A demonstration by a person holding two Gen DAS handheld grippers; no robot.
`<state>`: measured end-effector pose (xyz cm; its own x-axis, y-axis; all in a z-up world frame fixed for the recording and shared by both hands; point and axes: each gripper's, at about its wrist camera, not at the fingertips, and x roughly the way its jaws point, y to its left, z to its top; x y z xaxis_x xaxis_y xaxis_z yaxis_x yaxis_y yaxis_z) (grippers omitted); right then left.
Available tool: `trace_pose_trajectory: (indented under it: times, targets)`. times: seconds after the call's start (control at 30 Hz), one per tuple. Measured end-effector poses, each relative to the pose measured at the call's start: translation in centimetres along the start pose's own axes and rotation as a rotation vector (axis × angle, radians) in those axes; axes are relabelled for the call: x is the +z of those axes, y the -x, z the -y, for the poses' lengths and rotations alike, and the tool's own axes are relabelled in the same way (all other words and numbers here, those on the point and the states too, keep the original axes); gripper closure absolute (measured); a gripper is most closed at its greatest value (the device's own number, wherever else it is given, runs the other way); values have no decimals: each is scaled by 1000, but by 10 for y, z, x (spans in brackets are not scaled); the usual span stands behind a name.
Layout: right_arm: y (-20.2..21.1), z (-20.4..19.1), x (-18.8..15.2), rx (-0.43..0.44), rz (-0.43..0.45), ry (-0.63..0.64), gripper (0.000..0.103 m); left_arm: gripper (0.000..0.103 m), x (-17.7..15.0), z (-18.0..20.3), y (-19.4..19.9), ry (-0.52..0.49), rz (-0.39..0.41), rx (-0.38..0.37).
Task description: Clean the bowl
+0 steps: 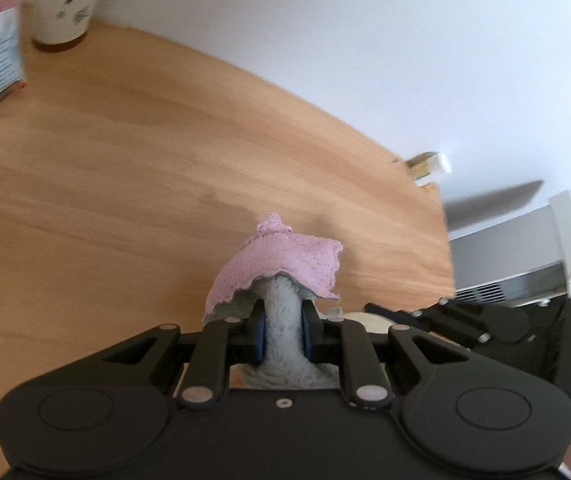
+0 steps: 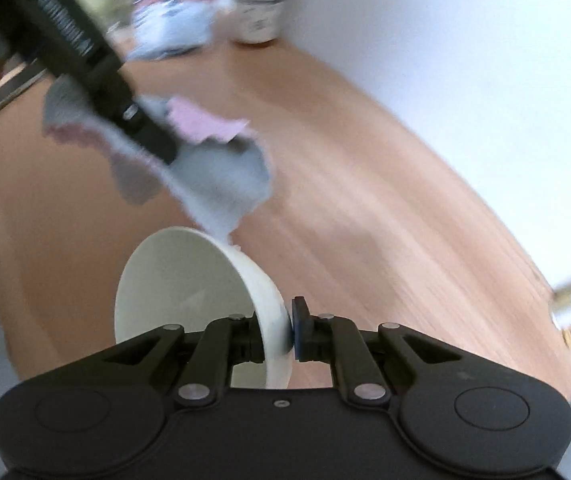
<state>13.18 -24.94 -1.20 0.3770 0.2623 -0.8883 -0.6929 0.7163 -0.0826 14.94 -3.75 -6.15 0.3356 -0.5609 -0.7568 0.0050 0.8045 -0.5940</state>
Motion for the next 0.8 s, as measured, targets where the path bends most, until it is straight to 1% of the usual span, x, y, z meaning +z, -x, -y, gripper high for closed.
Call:
trace_pose_trajectory:
  times: [0.1,0.17,0.27,0.37,0.53,0.67,0.8]
  targets:
    - [10,-1,-8,-44,41,-76,89,88,4,10,-2,-33,0,-50]
    - [3,-10,-35,-67,86,-127,89,88,5,16,-3,-48,-5,-81]
    - [-1,-19,-6,-111,150,-168,89,88,8,21,-4,-61,19,-83]
    - [5,-24,3,-120,189,-208,88,88,10,18,-5,-38,21,-93]
    - [5,-41,10,-133,201,-162,87,88,10,14,-14,-52,7,-53]
    - [5,-50,19,-132,195,-167,87,87,8,11,-15,-64,18,-44]
    - [9,-51,23,-139,209,-177,86,87,8,3,-12,-47,36,-35]
